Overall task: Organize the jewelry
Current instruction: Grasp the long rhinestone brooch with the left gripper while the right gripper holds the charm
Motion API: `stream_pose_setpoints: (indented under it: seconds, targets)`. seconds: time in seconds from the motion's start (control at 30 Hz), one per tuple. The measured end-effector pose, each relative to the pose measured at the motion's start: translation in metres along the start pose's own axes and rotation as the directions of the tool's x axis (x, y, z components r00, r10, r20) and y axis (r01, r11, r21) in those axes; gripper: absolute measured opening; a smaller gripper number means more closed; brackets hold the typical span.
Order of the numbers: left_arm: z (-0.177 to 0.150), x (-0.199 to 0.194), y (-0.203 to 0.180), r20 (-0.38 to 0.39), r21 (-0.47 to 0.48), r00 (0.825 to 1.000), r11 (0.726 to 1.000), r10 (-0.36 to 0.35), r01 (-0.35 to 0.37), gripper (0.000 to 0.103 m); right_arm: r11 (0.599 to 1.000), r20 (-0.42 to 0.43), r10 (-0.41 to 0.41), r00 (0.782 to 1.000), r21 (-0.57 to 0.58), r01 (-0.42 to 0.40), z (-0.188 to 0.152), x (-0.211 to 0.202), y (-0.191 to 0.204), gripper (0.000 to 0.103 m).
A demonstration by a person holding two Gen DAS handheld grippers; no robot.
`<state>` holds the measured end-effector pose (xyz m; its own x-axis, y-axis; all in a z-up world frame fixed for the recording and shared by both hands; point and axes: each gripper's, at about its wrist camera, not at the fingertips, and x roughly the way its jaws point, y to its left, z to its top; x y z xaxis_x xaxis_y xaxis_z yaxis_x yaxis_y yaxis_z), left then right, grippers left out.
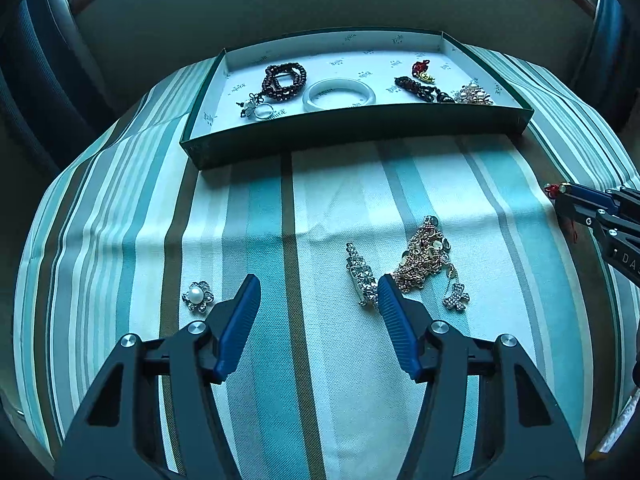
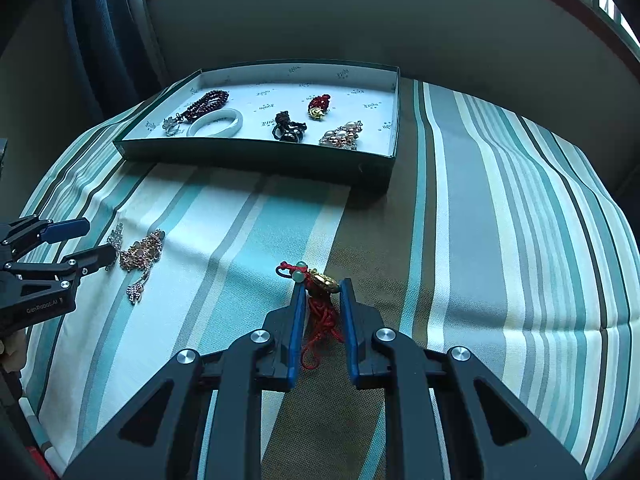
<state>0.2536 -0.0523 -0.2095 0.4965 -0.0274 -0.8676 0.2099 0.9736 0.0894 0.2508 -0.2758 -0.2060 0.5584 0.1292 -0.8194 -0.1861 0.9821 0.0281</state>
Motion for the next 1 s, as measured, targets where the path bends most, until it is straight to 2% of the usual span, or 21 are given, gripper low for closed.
stream_pose_setpoints:
  seconds: [0.1, 0.3, 0.63, 1.0]
  targets:
    - [0.002, 0.002, -0.002, 0.007, 0.011, 1.000, 1.000, 0.007, -0.007, 0.060, 1.000, -0.001, 0.004, 1.000, 0.002, -0.004, -0.002, 0.001, -0.001, 0.018]
    - [0.006, 0.008, -0.007, -0.009, 0.025, 1.000, 1.000, 0.008, -0.008, 0.047, 1.000, 0.007, 0.001, 1.000, -0.004, -0.001, -0.003, 0.000, 0.001, 0.018]
    - [0.012, 0.014, -0.008, 0.002, 0.056, 1.000, 0.998, 0.010, -0.010, 0.045, 1.000, 0.005, 0.003, 1.000, -0.007, -0.003, -0.004, 0.001, 0.001, 0.018]
    - [0.014, 0.017, -0.009, 0.019, 0.097, 0.999, 0.994, -0.042, 0.040, 0.031, 1.000, 0.005, 0.003, 1.000, -0.006, -0.003, -0.004, 0.001, 0.001, 0.018]
